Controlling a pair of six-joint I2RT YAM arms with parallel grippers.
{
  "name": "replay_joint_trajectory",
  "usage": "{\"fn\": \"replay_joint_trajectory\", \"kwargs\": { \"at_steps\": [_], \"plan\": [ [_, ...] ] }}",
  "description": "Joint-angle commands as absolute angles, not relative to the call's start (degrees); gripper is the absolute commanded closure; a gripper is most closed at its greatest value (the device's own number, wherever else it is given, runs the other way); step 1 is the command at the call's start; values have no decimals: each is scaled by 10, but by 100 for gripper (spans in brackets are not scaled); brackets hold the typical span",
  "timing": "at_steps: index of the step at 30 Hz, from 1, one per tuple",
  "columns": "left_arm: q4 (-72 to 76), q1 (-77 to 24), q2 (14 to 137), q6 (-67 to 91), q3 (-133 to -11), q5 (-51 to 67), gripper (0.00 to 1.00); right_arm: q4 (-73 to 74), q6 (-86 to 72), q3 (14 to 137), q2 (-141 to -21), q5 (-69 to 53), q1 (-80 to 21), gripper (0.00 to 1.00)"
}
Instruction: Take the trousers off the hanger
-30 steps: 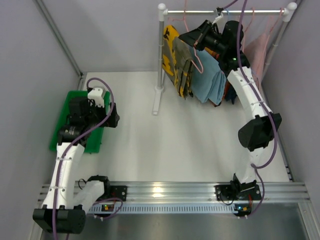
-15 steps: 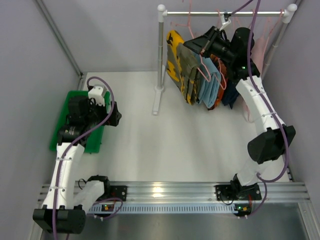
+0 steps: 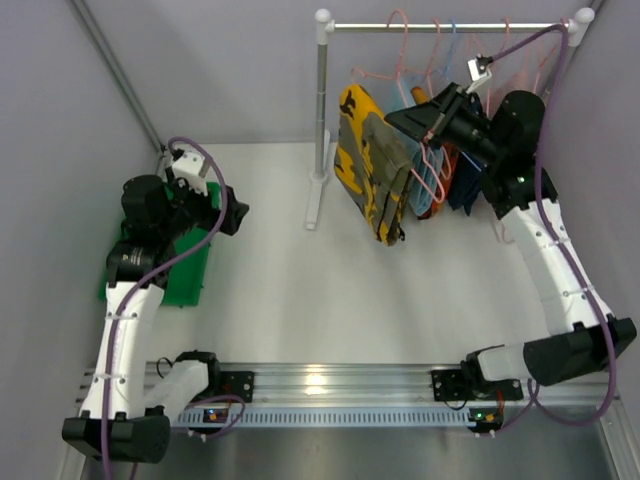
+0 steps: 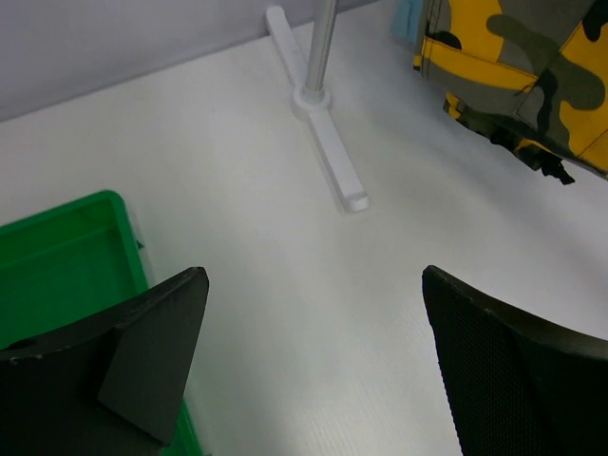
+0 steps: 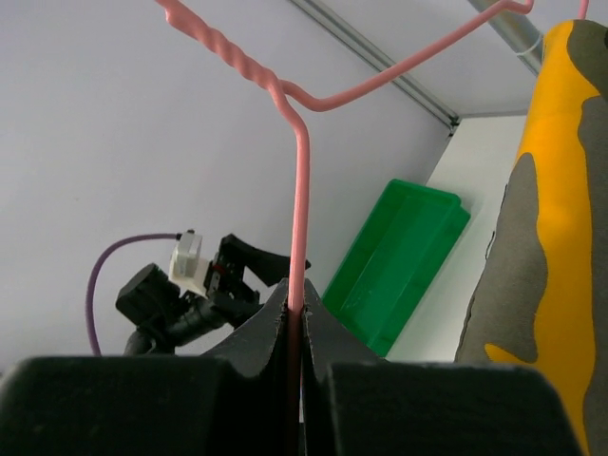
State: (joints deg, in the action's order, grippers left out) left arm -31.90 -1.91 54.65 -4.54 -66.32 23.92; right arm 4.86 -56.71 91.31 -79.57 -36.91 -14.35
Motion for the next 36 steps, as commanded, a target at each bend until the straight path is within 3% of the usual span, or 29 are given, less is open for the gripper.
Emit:
{"fn": "replay_joint_trajectory", "kwargs": {
  "at_steps": [1, 12, 19, 29, 36],
  "plan": [
    [-241, -38, 562, -54, -702, 275, 1, -26, -571, 910, -708, -338, -139, 100],
    [-155, -326, 628, -79, -740, 35, 1, 69, -566, 839, -604, -225, -155, 100],
    [-20, -612, 638, -109, -658, -300, 1, 118, -586, 859, -618, -154, -155, 100],
    [71, -690, 736, -32, -727, -398, 1, 138, -604, 871, -637, -134, -154, 100],
    [136, -707, 802, -20, -768, -366, 2, 133, -599, 897, -653, -136, -164, 100]
  ]
}}
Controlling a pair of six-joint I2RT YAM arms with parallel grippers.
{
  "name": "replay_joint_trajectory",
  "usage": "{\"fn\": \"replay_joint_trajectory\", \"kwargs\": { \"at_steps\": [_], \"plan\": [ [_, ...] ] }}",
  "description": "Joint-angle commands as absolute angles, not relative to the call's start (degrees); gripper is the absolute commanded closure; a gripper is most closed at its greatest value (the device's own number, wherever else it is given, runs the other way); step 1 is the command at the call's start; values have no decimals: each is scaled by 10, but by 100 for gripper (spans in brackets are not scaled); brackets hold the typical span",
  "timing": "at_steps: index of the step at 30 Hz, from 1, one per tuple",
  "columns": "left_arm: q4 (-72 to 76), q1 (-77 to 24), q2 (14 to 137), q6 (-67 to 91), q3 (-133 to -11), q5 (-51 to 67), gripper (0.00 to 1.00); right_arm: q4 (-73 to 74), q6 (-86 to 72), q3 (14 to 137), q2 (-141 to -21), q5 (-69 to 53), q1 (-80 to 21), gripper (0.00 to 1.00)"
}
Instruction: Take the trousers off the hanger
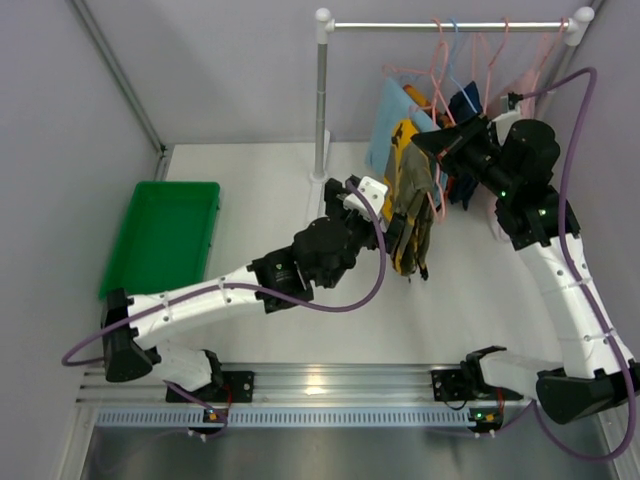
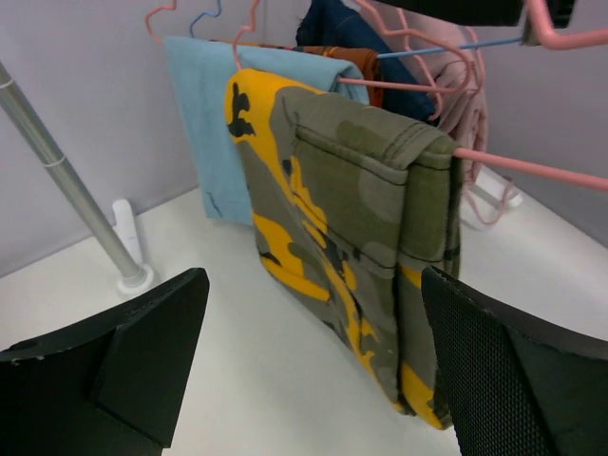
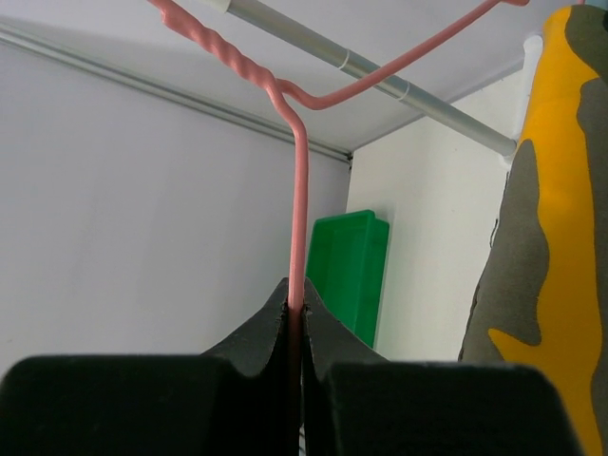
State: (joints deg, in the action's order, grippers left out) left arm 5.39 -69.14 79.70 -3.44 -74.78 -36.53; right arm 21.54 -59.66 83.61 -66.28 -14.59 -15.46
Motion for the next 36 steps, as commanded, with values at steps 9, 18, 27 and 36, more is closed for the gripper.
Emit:
{"fn": "replay_joint_trajectory", "kwargs": {
  "at_steps": [9, 18, 27, 36],
  "plan": [
    [192, -714, 822, -32, -772, -357, 1, 130, -604, 907, -659, -135, -170, 100],
    [218, -713, 863, -18, -792, -382, 4, 112, -610, 919, -670, -142, -172, 100],
    [207, -690, 899, -5, -820, -436, 16, 92, -614, 923, -673, -160, -176, 100],
    [171, -661, 917, 54, -833, -403, 14, 69, -631, 923, -683, -173, -183, 100]
  ]
}}
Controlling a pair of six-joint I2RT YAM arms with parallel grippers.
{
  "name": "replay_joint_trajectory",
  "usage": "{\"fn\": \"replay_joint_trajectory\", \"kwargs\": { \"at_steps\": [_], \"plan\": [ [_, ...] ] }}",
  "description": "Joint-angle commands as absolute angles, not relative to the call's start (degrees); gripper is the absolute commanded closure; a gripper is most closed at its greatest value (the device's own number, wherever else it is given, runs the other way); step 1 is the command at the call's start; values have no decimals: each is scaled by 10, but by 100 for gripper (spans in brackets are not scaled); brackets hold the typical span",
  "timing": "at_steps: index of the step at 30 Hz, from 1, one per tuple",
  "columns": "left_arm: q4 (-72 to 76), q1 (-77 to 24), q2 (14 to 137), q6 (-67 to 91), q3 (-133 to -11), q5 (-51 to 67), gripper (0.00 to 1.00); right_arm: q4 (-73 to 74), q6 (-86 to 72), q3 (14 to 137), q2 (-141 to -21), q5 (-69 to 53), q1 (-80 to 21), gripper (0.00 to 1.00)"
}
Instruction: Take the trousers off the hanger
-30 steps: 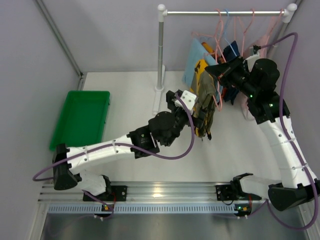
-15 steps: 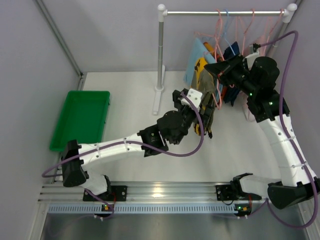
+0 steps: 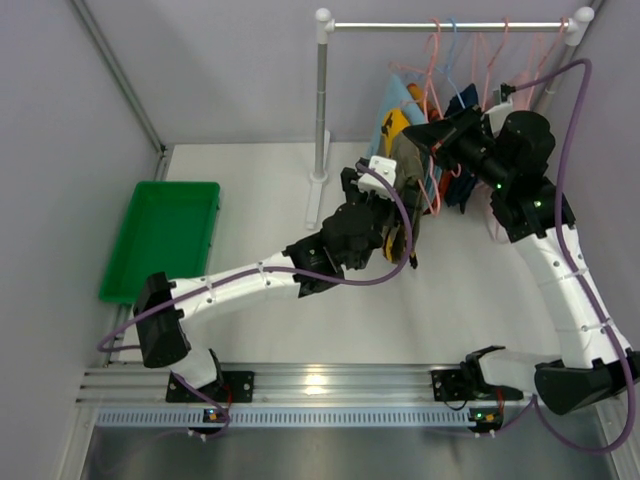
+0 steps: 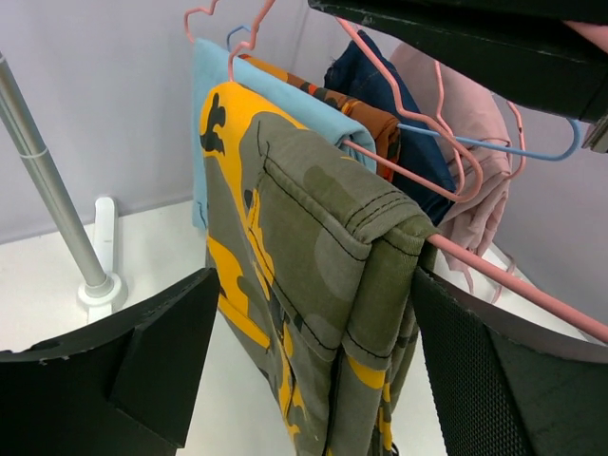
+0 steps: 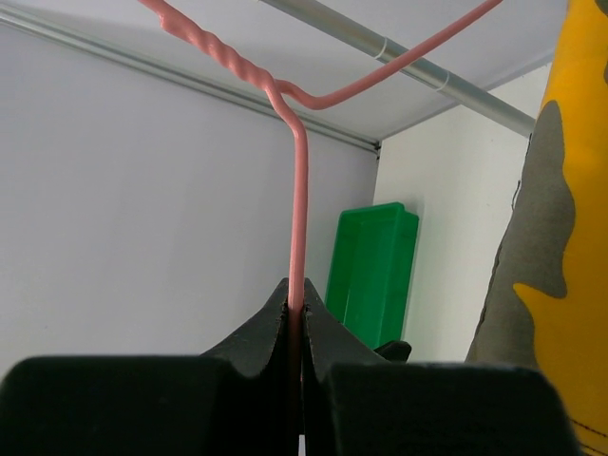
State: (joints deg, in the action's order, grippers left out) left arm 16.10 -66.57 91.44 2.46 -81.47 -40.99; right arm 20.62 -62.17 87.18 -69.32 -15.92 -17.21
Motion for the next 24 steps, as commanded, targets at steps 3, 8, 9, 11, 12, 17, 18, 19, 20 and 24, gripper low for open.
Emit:
{"fn": "replay_joint_trajectory", "kwargs": {
  "at_steps": [3, 8, 9, 11, 12, 17, 18, 19, 20, 24],
  "plan": [
    [175, -658, 918, 61, -826, -394, 13, 69, -630, 925, -684, -173, -185, 100],
    [184, -658, 924, 48, -823, -390, 12, 62, -637, 925, -686, -177, -186, 100],
    [186, -658, 926, 44, -824, -400, 12, 62, -638, 928, -686, -177, -187, 100],
    [183, -656, 937, 40, -832, -413, 13, 61, -639, 930, -686, -178, -187, 100],
    [177, -654, 940, 43, -835, -416, 14, 60, -639, 932, -685, -179, -186, 100],
    [165, -645, 946, 39, -836, -423, 21, 62, -638, 938, -681, -181, -186, 100],
    [168, -645, 947, 35, -835, -424, 23, 62, -638, 939, -682, -182, -187, 100],
    [170, -644, 947, 26, -834, -425, 27, 61, -638, 940, -681, -183, -187, 100],
    [177, -642, 945, 23, -830, -423, 28, 60, -639, 940, -682, -184, -187, 100],
    [191, -632, 947, 20, -823, -418, 35, 59, -644, 940, -680, -190, -187, 100]
  ]
}}
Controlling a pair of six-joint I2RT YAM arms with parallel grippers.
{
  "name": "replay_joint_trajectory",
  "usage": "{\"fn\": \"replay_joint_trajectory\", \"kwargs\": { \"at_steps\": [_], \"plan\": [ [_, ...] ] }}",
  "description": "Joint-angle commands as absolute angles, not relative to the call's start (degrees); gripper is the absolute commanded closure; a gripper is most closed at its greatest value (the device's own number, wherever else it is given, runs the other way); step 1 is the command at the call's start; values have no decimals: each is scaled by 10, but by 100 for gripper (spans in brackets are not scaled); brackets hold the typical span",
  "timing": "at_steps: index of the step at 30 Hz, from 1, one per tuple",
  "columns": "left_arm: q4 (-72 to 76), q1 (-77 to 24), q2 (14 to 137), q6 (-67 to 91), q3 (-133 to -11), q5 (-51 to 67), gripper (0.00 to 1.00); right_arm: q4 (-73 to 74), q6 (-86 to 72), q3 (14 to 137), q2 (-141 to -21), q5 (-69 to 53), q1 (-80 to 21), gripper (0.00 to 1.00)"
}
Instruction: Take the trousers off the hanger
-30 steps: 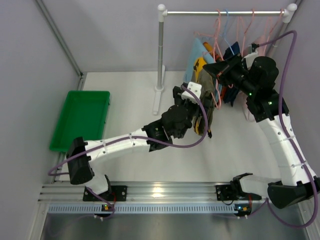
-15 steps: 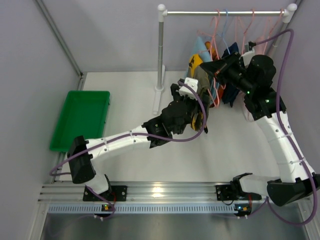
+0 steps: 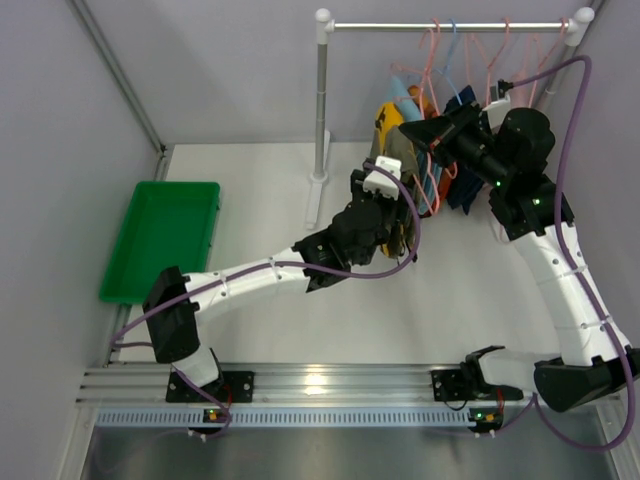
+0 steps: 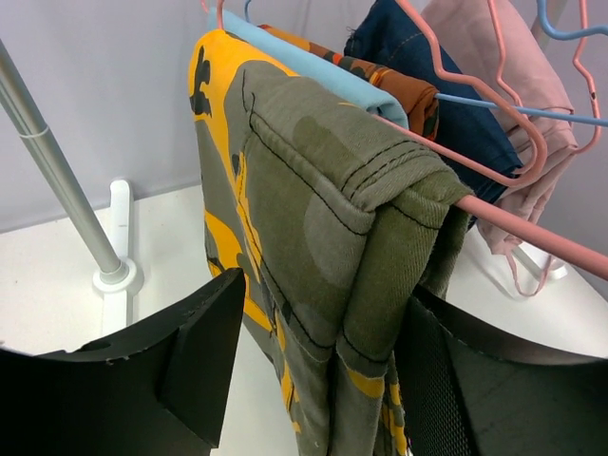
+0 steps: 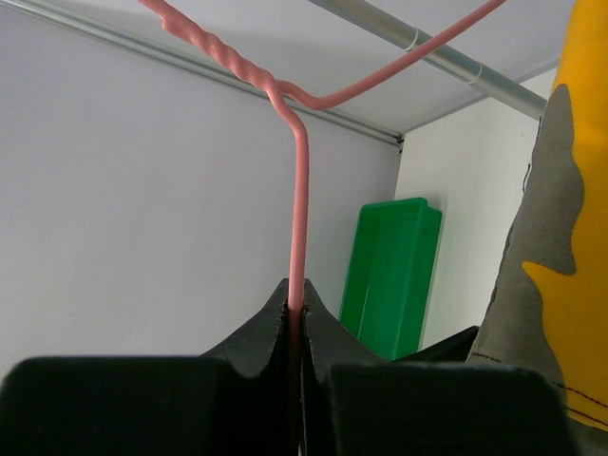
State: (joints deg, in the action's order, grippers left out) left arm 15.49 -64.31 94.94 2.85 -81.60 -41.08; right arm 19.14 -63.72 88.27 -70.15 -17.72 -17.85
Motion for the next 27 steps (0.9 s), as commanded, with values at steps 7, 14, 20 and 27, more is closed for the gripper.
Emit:
{"fn": "replay_joint_trajectory", "kwargs": {
  "at_steps": [7, 14, 20, 27],
  "plan": [
    [242, -602, 956, 11, -820, -367, 39, 50, -655, 935, -674, -201, -188, 100],
    [230, -600, 944, -17, -831, -341, 76, 51, -652, 918, -664, -203, -188, 100],
    [200, -601, 904, -44, -827, -324, 100, 56, -628, 905, -657, -196, -189, 100],
    [181, -621, 794, -102, -801, -218, 100, 62, -570, 846, -645, -190, -189, 100]
  ]
}}
